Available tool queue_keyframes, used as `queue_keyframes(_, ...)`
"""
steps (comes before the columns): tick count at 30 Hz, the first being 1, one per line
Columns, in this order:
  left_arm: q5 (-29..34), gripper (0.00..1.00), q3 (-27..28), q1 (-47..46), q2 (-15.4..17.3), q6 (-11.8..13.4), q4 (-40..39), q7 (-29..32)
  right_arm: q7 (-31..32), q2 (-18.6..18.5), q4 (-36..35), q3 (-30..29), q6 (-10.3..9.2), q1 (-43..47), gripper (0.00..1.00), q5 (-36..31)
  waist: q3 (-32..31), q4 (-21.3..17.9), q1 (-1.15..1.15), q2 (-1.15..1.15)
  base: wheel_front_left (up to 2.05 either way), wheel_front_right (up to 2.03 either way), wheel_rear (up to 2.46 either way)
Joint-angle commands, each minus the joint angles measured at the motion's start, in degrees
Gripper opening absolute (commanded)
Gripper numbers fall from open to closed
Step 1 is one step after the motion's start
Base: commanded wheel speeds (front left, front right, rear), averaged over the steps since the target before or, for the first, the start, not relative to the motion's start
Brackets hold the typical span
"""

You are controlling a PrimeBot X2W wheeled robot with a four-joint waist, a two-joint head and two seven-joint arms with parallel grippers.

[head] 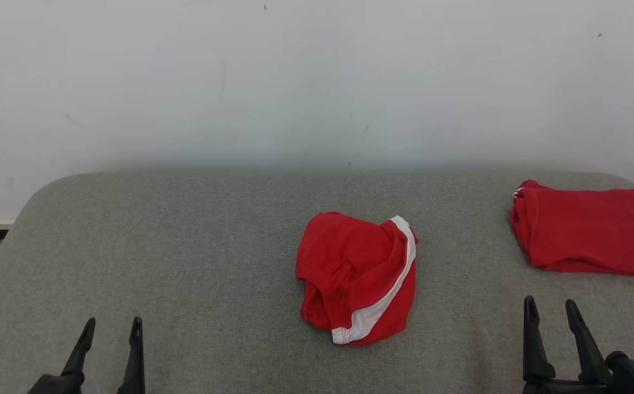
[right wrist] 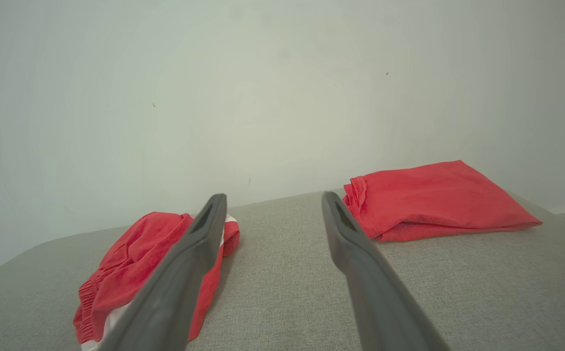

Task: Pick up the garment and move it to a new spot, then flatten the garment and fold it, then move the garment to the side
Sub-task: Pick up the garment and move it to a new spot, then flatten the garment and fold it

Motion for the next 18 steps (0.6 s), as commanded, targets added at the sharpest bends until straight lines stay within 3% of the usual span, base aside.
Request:
queue_keyframes(1, 0.2, 1.0, 0.0, 1.0, 0.0, -0.2, -0.2, -0.2, 0.1, 0.1, -0.2, 0.0, -0.13, 0.6, 1.0, -0.2, 0.0, 0.0, 0.0, 0.0, 0.0, 0.0, 0.0)
queue_keyframes(18, 0.4, 1.0, -1.5, 0.9, -0.1, 0.3, -0.4, 0.3, 1.5, 0.1, -0.1, 0.2, -0.13, 1.2, 1.0, -0.8, 0.0, 0.3, 0.0, 0.0, 0.0, 0.0, 0.0)
